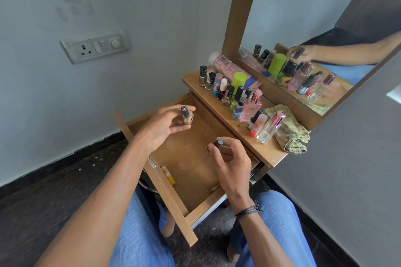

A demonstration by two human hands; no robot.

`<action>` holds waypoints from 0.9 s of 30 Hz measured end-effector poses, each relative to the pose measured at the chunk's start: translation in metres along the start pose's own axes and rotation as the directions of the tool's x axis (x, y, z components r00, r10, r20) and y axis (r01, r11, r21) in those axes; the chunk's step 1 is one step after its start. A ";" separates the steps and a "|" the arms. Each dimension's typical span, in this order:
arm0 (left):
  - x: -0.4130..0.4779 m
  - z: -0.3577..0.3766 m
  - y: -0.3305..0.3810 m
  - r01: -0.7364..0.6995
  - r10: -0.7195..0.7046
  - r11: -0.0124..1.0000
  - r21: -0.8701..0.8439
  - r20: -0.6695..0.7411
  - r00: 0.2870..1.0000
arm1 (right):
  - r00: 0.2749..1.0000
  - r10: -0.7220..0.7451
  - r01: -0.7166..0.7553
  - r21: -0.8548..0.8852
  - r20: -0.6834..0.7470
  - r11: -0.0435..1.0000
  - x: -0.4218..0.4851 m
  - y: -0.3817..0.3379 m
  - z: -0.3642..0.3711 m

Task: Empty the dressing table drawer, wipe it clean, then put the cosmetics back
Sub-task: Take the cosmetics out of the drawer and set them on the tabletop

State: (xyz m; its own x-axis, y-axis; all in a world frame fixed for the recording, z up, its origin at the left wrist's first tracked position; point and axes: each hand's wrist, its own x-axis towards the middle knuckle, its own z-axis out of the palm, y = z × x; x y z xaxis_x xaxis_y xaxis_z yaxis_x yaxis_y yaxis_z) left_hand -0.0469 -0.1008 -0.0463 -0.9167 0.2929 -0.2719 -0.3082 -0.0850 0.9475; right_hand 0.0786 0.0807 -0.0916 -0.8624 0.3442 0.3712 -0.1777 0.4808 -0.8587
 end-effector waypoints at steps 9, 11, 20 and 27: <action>0.030 0.022 0.042 -0.145 0.135 0.986 -0.080 -0.125 0.983 | 0.979 -0.091 0.106 0.076 -0.185 0.991 0.007 -0.020 -0.018; 0.040 0.026 0.052 -0.169 0.169 0.986 0.013 -0.157 0.973 | 0.949 -0.139 0.163 0.061 -0.283 0.985 0.011 -0.023 -0.026; 0.093 0.028 0.075 -0.174 0.256 0.946 0.273 -0.305 0.917 | 0.759 -0.178 0.184 -0.056 -0.627 0.981 0.029 -0.003 -0.059; 0.109 0.030 0.063 -0.118 0.211 0.941 0.316 -0.279 0.937 | 0.782 -0.071 0.034 -0.071 -0.619 0.997 0.030 0.017 -0.063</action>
State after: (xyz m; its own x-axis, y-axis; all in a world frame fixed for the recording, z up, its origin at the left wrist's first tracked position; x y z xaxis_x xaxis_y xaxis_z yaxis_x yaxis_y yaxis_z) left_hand -0.1587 -0.0451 -0.0117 -0.9948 -0.0088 -0.1016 -0.1015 0.1864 0.9772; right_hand 0.0794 0.1498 -0.0734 -0.3685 0.7345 0.5698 -0.1724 0.5483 -0.8183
